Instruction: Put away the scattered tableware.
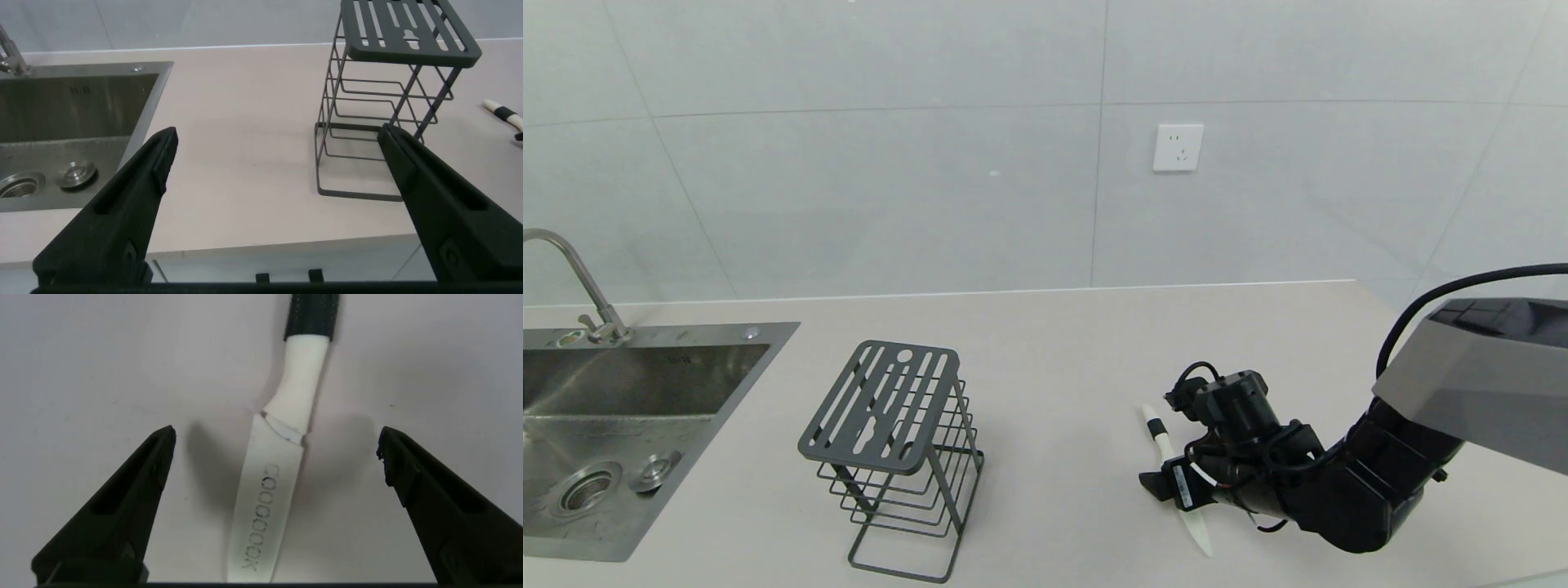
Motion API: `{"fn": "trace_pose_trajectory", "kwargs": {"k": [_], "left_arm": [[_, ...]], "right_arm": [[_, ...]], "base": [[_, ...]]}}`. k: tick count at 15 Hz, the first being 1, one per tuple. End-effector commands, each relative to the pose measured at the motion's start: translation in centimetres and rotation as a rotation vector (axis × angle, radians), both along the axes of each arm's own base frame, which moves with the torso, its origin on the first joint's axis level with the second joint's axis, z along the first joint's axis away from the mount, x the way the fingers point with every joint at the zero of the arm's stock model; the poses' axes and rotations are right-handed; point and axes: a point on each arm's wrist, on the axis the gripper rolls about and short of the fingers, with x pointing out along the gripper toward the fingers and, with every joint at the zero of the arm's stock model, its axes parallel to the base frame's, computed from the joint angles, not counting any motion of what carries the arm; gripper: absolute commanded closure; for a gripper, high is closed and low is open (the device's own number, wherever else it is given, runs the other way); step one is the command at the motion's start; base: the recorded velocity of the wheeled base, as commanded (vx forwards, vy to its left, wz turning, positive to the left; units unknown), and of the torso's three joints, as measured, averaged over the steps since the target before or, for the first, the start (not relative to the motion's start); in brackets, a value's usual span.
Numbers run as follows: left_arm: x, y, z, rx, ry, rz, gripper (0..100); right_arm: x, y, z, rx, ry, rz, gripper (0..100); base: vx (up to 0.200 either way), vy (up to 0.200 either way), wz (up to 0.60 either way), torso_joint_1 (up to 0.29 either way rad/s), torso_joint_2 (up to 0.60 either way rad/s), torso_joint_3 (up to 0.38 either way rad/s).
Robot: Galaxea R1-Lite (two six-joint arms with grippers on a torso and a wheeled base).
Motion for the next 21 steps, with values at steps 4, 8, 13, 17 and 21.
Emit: {"fn": "trace_pose_trajectory", "kwargs": {"k": [4,8,13,17,21], "left_arm": [[0.0,0.0,0.0,0.000,0.001,0.001,0],[0.0,0.0,0.0,0.000,0.001,-0.001,0],[0.0,0.0,0.0,0.000,0.001,-0.001,0],[0.0,0.0,0.0,0.000,0.001,-0.001,0],[0.0,0.0,0.0,-0.002,0.000,-0.001,0]], "right_arm": [[-0.5,0.1,-1.1,-0.023,0.039,0.009,100],[-0.6,-0.1,-1.7,-0.036,0.061,0.006,100],[-0.4,0.0,0.4,0.002,-0.005,0.008,100],[-0.7,0.0,4.9,0.032,-0.146,0.065,100],[-1.7,-0.5,7.4,0.099,-0.296,0.153,100]], "base": [[0.000,0.000,0.00,0.000,0.00,0.000],[0.000,0.000,0.00,0.000,0.00,0.000],[0.000,0.000,0.00,0.000,0.00,0.000],[0.000,0.000,0.00,0.000,0.00,0.000],[0.000,0.000,0.00,0.000,0.00,0.000]]}}
